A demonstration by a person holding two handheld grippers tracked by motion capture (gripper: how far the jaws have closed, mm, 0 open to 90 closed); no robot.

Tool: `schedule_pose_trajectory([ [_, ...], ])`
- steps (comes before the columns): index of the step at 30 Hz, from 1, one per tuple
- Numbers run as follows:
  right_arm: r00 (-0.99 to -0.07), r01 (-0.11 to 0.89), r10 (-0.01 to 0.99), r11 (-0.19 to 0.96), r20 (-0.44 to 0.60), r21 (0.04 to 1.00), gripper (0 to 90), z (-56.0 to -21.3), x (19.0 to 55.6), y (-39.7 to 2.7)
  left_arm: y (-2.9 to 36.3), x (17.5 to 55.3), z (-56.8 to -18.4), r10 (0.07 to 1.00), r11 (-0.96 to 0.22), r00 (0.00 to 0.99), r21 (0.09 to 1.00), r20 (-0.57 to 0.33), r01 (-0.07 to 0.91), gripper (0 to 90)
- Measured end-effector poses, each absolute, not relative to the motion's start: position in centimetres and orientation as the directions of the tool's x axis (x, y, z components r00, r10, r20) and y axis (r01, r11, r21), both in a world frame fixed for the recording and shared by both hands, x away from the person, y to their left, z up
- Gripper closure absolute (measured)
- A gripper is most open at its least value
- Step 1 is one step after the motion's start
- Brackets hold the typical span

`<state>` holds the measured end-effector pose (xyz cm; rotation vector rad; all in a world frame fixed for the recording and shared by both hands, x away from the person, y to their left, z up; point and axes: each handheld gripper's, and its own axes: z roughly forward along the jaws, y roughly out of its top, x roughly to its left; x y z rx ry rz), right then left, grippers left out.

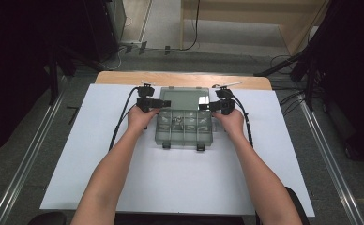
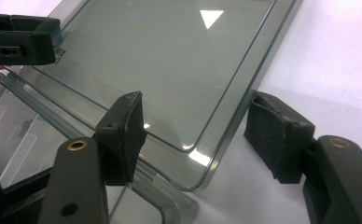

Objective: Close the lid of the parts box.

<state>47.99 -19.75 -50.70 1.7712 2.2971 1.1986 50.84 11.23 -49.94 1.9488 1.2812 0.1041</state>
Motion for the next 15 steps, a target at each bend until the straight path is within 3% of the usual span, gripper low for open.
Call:
schedule_pose_trajectory([
  [15, -0.354, 0.842, 0.807, 0.055, 0.473, 0.536, 41.7, -50.73, 48.21, -19.88, 11.37, 50.9, -49.99, 0.802, -0.161, 0.477, 0.639, -0.359, 0.752, 36.6],
])
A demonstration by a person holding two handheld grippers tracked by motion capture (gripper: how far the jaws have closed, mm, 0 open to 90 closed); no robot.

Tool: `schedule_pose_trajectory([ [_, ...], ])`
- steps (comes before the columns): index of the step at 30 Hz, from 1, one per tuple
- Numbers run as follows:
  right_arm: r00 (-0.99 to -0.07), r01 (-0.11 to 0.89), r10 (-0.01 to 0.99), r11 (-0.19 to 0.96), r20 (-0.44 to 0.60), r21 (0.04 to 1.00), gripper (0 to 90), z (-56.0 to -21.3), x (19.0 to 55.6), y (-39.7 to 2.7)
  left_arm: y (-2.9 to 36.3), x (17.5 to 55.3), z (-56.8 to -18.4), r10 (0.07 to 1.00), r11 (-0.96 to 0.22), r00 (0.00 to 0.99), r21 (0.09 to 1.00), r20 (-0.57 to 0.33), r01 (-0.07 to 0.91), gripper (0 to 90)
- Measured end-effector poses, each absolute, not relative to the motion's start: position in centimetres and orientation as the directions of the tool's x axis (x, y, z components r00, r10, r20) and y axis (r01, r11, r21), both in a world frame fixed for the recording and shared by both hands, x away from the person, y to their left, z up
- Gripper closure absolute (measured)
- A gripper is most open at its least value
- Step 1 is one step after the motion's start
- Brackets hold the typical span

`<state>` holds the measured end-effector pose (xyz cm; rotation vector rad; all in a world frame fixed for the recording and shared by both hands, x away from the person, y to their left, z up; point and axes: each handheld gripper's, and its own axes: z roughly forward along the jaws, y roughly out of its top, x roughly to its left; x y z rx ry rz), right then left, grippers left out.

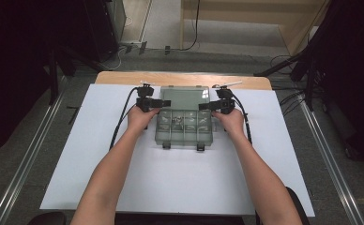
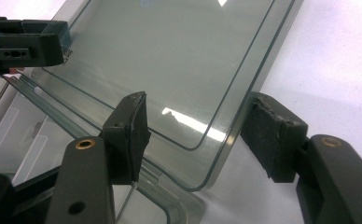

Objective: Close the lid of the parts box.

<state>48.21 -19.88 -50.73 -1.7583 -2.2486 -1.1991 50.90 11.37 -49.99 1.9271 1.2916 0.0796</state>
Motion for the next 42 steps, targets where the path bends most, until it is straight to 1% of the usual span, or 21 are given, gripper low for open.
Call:
schedule_pose_trajectory([
  [3, -0.354, 0.842, 0.799, 0.045, 0.486, 0.538, 40.0, -50.8, 48.3, -19.9, 11.3, 50.9, -50.0, 0.797, -0.158, 0.479, 0.638, -0.368, 0.754, 36.6],
  [8, -0.358, 0.837, 0.805, 0.052, 0.473, 0.544, 41.4, -50.7, 48.4, -19.6, 11.4, 51.0, -50.0, 0.785, -0.15, 0.48, 0.632, -0.39, 0.76, 37.7],
  [14, -0.367, 0.824, 0.792, 0.033, 0.488, 0.565, 45.9, -50.1, 48.3, -20.1, 11.7, 50.9, -49.2, 0.783, -0.153, 0.5, 0.664, -0.371, 0.732, 45.6],
  [17, -0.376, 0.815, 0.788, 0.03, 0.488, 0.579, 46.4, -49.7, 48.2, -20.2, 11.8, 50.8, -48.8, 0.783, -0.162, 0.513, 0.68, -0.352, 0.715, 49.4],
  [21, -0.386, 0.807, 0.786, 0.034, 0.483, 0.59, 47.3, -49.3, 48.1, -20.4, 12.0, 50.6, -48.4, 0.777, -0.187, 0.538, 0.698, -0.326, 0.692, 51.9],
  [27, -0.399, 0.797, 0.774, 0.028, 0.491, 0.603, 47.6, -48.7, 48.1, -20.7, 12.4, 50.5, -47.9, 0.766, -0.194, 0.558, 0.713, -0.319, 0.674, 58.3],
  [29, -0.397, 0.79, 0.775, 0.015, 0.492, 0.613, 46.1, -48.4, 48.0, -20.8, 12.4, 50.5, -47.8, 0.76, -0.184, 0.559, 0.715, -0.332, 0.674, 58.2],
  [32, -0.401, 0.782, 0.769, 0.004, 0.498, 0.624, 46.9, -47.9, 48.0, -21.0, 12.6, 50.5, -47.6, 0.75, -0.164, 0.555, 0.712, -0.359, 0.683, 58.1],
  [42, -0.433, 0.764, 0.77, 0.036, 0.469, 0.645, 52.9, -47.0, 47.5, -21.3, 12.9, 49.8, -46.4, 0.732, -0.185, 0.584, 0.722, -0.351, 0.666, 58.0],
])
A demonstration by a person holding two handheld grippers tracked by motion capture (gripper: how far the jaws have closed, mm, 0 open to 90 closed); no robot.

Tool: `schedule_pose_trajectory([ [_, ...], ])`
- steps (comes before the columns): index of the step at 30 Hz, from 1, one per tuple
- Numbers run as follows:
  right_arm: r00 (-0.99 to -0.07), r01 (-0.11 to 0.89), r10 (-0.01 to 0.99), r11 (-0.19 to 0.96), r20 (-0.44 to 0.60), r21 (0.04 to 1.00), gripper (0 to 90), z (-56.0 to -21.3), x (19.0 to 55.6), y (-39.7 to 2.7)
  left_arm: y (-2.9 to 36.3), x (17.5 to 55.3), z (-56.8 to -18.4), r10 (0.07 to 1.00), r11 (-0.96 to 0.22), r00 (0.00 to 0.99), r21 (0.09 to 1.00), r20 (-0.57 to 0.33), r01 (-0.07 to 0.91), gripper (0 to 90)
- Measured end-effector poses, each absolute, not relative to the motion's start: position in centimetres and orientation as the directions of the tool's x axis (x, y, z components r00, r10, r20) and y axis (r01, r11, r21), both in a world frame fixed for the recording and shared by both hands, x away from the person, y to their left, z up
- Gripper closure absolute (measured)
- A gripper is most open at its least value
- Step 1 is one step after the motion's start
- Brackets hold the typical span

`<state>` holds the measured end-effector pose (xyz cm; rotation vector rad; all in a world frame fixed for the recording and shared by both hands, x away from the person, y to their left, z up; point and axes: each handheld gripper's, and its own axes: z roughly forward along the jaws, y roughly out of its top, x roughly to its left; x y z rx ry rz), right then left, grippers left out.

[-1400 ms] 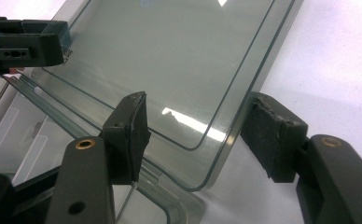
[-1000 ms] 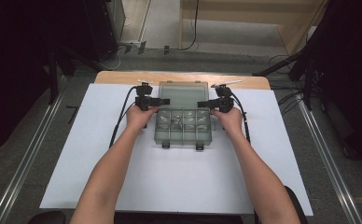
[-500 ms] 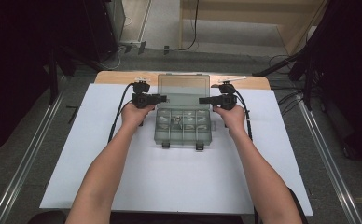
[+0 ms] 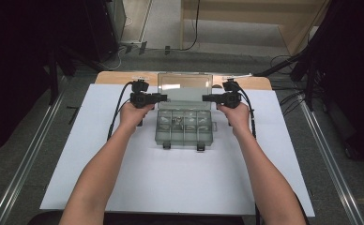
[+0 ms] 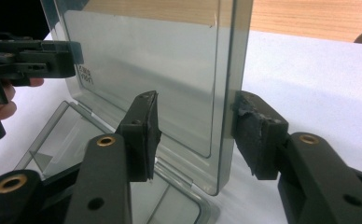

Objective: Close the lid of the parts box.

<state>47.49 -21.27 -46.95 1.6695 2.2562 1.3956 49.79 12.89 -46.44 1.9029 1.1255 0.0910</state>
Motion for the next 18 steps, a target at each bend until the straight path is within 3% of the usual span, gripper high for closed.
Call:
schedule_pose_trajectory([
  [18, -0.491, 0.737, 0.743, 0.076, 0.455, 0.671, 55.5, -45.9, 45.9, -21.6, 13.4, 48.1, -45.2, 0.702, -0.206, 0.62, 0.734, -0.35, 0.647, 57.5],
])
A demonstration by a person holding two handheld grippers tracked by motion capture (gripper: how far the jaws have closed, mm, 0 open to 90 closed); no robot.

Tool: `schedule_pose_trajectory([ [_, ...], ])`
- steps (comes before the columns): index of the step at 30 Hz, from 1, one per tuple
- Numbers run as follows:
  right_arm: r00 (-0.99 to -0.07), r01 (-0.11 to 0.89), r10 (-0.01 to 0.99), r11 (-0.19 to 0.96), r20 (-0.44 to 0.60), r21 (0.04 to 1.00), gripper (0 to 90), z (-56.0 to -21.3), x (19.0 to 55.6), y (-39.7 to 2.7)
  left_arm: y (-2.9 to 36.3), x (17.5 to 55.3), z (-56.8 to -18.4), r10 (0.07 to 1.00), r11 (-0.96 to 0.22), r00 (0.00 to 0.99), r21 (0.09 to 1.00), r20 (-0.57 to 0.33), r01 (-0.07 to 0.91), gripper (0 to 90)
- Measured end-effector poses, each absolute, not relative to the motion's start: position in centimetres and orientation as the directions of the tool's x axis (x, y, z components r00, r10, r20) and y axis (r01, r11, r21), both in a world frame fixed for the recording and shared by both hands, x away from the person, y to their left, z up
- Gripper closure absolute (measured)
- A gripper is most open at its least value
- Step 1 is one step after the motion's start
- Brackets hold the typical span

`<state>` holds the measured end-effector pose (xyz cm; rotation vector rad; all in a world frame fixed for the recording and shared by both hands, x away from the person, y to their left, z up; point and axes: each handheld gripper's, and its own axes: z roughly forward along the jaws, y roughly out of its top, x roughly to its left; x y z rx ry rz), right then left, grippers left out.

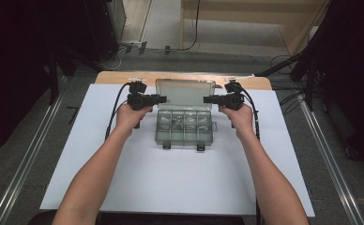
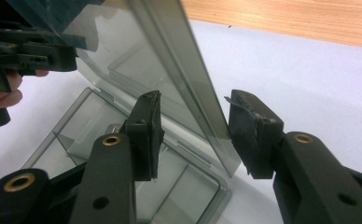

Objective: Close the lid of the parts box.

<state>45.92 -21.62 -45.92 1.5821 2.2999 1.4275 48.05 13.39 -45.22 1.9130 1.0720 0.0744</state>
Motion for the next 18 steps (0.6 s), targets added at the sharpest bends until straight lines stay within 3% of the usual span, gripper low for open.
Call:
schedule_pose_trajectory([
  [10, -0.515, 0.711, 0.745, 0.095, 0.424, 0.696, 55.3, -45.8, 44.9, -21.5, 13.7, 47.4, -44.9, 0.692, -0.232, 0.641, 0.739, -0.331, 0.632, 55.6],
  [18, -0.528, 0.698, 0.747, 0.111, 0.404, 0.708, 55.3, -45.8, 44.7, -21.4, 14.5, 47.1, -44.1, 0.689, -0.257, 0.638, 0.709, -0.342, 0.657, 46.5],
])
